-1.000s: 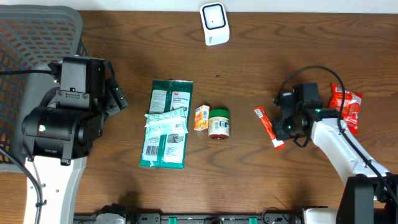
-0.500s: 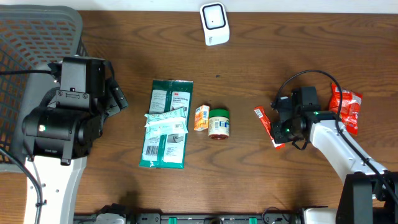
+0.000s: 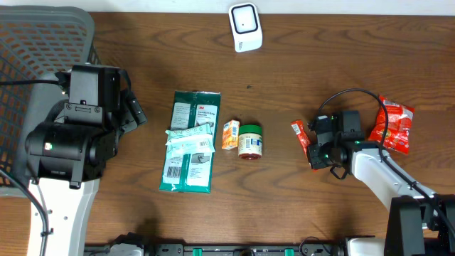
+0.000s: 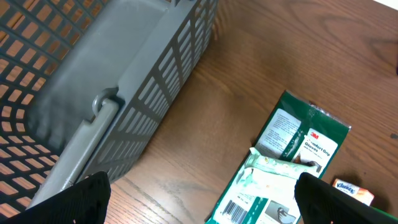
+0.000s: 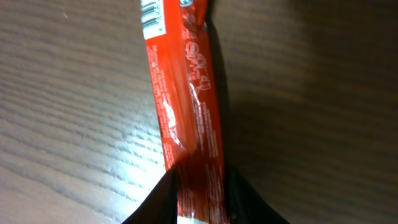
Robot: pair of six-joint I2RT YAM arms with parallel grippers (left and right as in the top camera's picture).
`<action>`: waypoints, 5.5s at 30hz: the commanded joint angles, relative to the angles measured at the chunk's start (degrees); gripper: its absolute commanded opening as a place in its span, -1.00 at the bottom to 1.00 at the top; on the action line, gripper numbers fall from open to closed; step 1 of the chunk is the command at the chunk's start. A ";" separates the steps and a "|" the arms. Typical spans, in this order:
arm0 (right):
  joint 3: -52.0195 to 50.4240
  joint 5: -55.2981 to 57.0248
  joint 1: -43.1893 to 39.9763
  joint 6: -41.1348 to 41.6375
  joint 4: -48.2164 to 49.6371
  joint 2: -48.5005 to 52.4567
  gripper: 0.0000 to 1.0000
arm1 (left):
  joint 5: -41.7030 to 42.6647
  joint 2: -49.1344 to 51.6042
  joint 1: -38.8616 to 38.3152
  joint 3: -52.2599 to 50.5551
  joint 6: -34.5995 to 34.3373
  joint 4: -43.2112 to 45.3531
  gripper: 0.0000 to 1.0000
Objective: Scan the item barcode
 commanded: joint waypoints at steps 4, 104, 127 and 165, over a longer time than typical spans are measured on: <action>-2.82 -0.31 -0.17 -0.61 1.11 0.55 -0.48 | -1.18 -0.04 0.26 0.24 -0.11 -0.22 0.89; 5.05 13.22 27.41 8.17 -7.87 -2.49 -0.21 | -1.20 -0.04 0.26 0.24 -0.11 -0.22 0.89; 5.22 11.74 23.28 3.19 -12.35 -2.49 -0.08 | -1.20 -0.04 0.26 0.24 -0.11 -0.22 0.89; 18.84 13.94 23.26 17.84 -20.81 -7.41 -0.98 | -1.18 -0.04 0.26 0.24 -0.11 -0.22 0.89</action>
